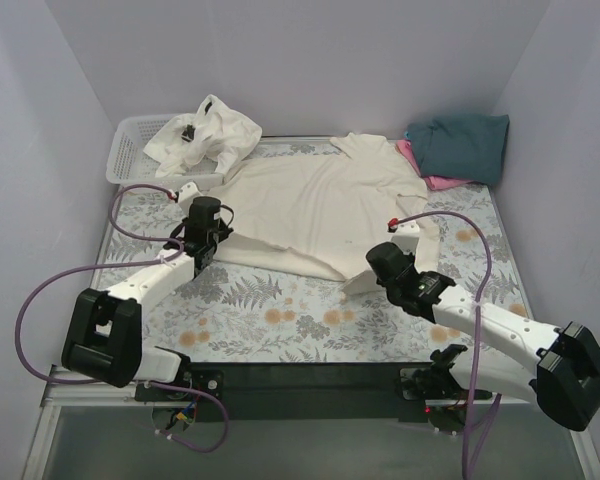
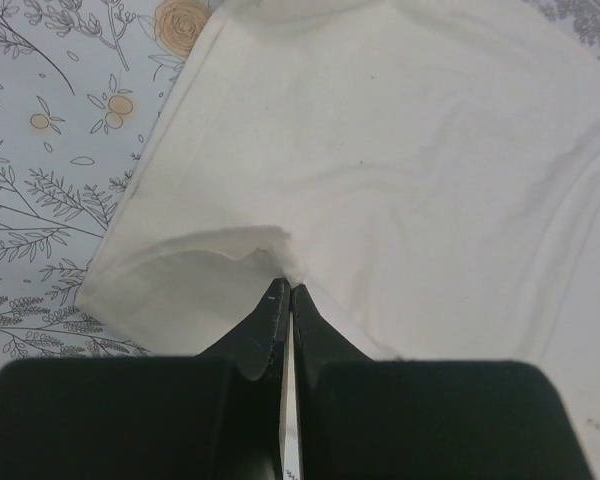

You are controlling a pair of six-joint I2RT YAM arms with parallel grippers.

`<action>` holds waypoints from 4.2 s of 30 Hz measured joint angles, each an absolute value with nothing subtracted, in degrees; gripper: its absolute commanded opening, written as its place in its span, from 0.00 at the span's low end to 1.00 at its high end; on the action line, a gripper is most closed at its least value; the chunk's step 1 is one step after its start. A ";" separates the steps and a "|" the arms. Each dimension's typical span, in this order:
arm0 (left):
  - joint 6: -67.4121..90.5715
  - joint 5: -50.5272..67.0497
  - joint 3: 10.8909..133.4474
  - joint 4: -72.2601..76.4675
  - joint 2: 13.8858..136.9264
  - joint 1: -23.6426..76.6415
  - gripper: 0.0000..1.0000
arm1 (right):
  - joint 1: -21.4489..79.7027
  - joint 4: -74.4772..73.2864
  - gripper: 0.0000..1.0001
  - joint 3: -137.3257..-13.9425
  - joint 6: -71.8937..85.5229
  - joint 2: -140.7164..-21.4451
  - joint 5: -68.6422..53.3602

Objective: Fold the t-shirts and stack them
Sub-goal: Fold the tshirt

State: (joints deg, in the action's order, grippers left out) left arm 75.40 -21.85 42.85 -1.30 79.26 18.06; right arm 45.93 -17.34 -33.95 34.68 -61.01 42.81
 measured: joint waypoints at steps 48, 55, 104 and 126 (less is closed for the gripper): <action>70.74 -23.07 58.26 9.61 104.88 9.47 0.00 | 26.96 14.59 0.01 -65.93 2.59 -104.73 39.05; 70.04 -23.07 59.94 9.91 106.65 9.47 0.01 | 25.69 14.79 0.01 -67.24 1.50 -105.54 39.70; 77.06 -11.97 47.00 17.04 101.32 18.24 0.88 | 23.18 15.99 0.76 -40.03 18.02 -93.17 14.50; 79.94 -13.41 33.45 5.82 82.43 18.55 0.89 | 22.90 -4.10 0.77 -26.22 23.81 -65.36 1.63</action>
